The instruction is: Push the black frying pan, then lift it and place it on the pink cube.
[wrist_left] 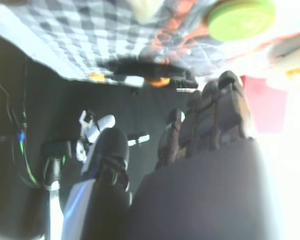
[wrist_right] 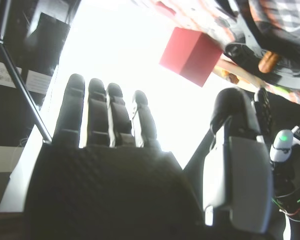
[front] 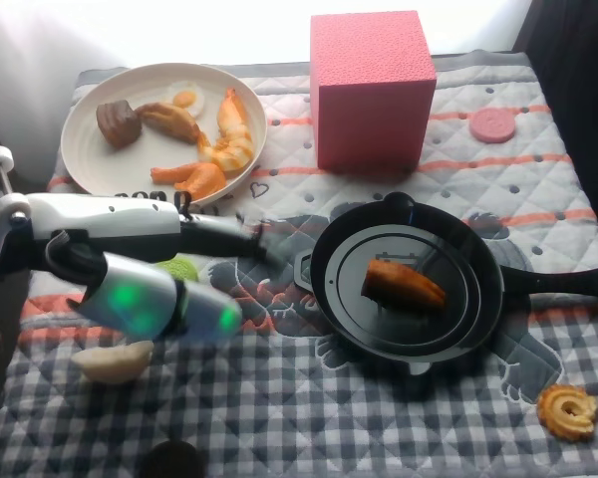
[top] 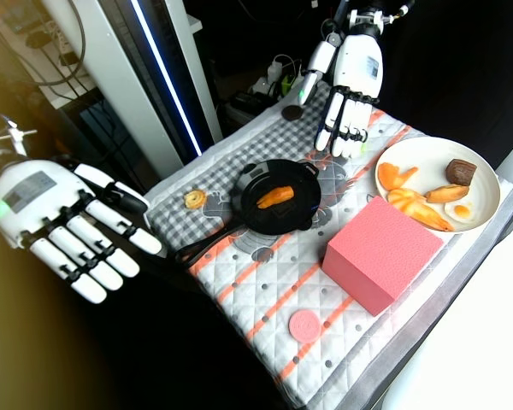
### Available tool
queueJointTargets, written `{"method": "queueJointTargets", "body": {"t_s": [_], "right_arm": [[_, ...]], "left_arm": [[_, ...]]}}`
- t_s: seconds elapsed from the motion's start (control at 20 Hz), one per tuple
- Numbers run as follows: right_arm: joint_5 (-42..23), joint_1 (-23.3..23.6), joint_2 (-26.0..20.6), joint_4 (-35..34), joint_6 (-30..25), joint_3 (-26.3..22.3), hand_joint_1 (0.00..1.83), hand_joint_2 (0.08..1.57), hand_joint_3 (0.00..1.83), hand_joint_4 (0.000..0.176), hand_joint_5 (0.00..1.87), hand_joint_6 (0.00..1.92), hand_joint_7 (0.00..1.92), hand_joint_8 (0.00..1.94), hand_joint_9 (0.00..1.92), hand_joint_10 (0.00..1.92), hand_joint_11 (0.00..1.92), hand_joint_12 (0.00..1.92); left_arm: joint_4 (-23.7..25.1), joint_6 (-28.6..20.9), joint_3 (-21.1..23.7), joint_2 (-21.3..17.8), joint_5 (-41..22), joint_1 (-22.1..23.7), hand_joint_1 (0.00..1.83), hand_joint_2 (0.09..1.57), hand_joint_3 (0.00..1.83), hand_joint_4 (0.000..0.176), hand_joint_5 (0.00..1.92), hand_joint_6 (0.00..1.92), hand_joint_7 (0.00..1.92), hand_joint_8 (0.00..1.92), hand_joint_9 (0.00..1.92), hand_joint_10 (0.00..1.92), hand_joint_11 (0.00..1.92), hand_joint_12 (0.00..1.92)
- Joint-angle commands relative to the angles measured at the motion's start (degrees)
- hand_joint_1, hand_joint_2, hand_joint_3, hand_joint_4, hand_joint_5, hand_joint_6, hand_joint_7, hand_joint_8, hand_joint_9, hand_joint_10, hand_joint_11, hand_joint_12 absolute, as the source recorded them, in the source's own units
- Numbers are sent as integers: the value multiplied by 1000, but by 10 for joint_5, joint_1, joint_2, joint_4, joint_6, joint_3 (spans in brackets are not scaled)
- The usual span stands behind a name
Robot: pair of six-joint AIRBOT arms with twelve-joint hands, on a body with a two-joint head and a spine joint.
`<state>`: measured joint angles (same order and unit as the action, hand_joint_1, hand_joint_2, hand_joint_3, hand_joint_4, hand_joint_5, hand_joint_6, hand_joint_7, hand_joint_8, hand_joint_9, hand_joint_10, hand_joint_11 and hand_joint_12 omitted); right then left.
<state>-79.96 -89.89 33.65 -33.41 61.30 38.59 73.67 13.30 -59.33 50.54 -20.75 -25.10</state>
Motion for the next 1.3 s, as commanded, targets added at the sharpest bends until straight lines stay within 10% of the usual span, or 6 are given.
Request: {"method": "queueJointTargets", "body": {"t_s": [0.0, 0.4, 1.25], "right_arm": [[-71, 0, -4, -6, -4, 3, 499, 1149, 7, 20, 0, 0, 0, 0, 0, 0, 0, 683], [-72, 0, 1, -9, -4, 4, 515, 1149, 1, 26, 0, 0, 0, 0, 0, 0, 0, 783], [-80, 0, 11, -14, -10, 5, 457, 1185, 0, 26, 0, 0, 0, 0, 0, 0, 0, 584]], "left_arm": [[-12, -4, 2, -5, -18, 8, 367, 1285, 4, 0, 440, 48, 384, 7, 250, 100, 0, 780], [139, -97, -2, 16, 2, 29, 449, 1264, 0, 0, 518, 20, 453, 11, 354, 38, 0, 846], [193, -100, -39, 113, -27, 63, 365, 1340, 2, 0, 543, 24, 461, 13, 382, 26, 0, 701]]}}
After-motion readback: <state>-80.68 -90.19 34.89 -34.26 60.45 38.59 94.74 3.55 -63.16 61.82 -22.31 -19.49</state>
